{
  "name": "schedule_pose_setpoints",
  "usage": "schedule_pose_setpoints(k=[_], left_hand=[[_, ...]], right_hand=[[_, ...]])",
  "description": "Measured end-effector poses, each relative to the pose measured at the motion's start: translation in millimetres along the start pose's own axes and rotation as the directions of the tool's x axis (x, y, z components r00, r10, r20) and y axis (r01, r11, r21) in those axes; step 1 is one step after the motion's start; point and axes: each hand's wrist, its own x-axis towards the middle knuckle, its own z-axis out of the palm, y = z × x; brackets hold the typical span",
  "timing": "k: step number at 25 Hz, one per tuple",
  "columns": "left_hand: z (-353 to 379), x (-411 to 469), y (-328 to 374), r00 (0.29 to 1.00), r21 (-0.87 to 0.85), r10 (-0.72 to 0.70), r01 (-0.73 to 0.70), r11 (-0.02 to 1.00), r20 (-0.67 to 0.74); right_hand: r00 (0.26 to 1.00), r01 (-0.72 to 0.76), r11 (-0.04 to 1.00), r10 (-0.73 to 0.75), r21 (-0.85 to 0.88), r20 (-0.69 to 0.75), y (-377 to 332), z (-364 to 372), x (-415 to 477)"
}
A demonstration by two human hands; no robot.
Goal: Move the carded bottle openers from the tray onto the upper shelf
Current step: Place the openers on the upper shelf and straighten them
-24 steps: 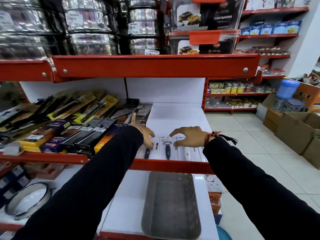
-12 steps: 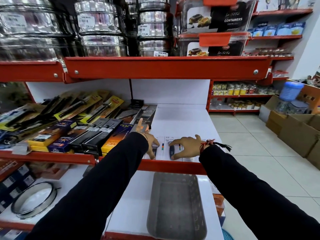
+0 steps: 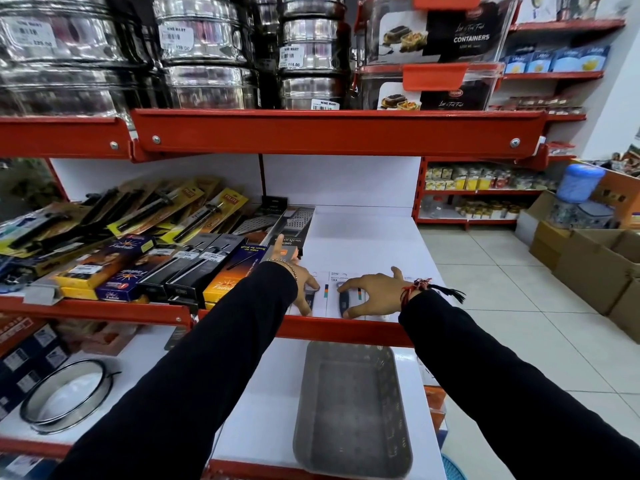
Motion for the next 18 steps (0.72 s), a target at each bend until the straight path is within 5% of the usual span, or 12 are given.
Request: schedule_pose_setpoints(k=[8, 18], left_hand=[[-19.4, -9.5, 16.8, 0.991, -0.069, 0.052, -0.061, 0.996, -0.125], [-24.1, 23.8, 87.1, 0.958, -0.068, 0.270, -0.277, 0.958, -0.101]], right_hand=[[0.991, -0.092, 0.985, 0.104, 0.144, -0.078, 38.4, -19.5, -21.2], [0.954, -0.295, 0.949, 0.286, 0.112, 0.089, 108.0, -9.0, -64.4]])
